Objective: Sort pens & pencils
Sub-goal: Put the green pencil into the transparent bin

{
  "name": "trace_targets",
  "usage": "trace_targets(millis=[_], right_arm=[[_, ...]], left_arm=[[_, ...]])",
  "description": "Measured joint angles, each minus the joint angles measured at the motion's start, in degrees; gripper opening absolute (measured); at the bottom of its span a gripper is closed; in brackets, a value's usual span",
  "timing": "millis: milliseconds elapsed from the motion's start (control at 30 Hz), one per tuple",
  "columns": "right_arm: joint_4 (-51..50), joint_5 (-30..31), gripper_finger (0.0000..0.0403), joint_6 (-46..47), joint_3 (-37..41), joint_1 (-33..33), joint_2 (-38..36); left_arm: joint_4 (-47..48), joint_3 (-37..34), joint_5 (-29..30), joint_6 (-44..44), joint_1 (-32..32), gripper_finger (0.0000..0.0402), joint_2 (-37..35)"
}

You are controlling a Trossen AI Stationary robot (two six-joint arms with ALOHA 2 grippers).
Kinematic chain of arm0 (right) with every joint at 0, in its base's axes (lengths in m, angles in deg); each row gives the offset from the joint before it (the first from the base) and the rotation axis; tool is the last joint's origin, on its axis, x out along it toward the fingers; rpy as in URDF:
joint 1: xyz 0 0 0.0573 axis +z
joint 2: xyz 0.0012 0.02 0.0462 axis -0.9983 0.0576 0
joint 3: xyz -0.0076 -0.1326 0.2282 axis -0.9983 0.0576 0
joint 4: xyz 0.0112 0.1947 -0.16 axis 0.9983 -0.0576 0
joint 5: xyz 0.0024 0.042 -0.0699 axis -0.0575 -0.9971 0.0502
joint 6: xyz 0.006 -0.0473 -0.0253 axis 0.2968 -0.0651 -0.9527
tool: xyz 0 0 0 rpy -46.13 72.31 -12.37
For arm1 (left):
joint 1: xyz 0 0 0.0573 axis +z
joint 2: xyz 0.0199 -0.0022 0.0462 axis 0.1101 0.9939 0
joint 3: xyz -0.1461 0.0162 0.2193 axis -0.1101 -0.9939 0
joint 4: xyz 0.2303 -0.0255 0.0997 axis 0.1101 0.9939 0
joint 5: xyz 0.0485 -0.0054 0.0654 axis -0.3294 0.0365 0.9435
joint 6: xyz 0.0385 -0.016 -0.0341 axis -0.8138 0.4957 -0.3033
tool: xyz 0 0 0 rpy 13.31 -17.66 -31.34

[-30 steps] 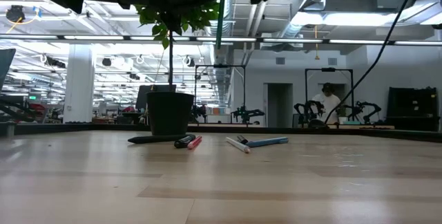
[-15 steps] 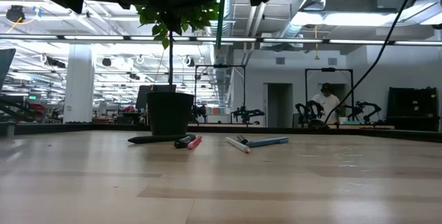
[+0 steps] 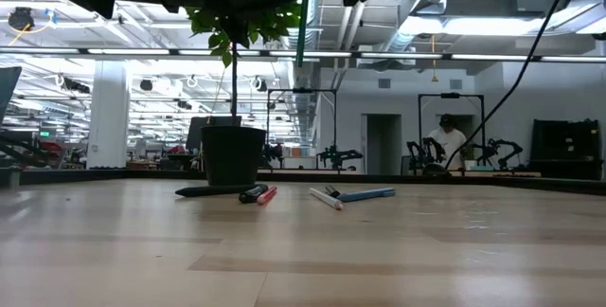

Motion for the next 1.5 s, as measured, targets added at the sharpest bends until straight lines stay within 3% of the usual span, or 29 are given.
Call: trace_targets(millis=[233,1500], right_arm=[[-0.04,-0.14,0.0034,0.04,0.00,-0.33,0.00],[-0.20,0.05,0.0035,0.06,0.02,-0.72,0.00]], left_arm=[[0.00,0.00,0.40,-0.09,0.03,0.0000,0.00],[0.02,0.00,0.34,-0.31,0.01,0.0000,0.00]])
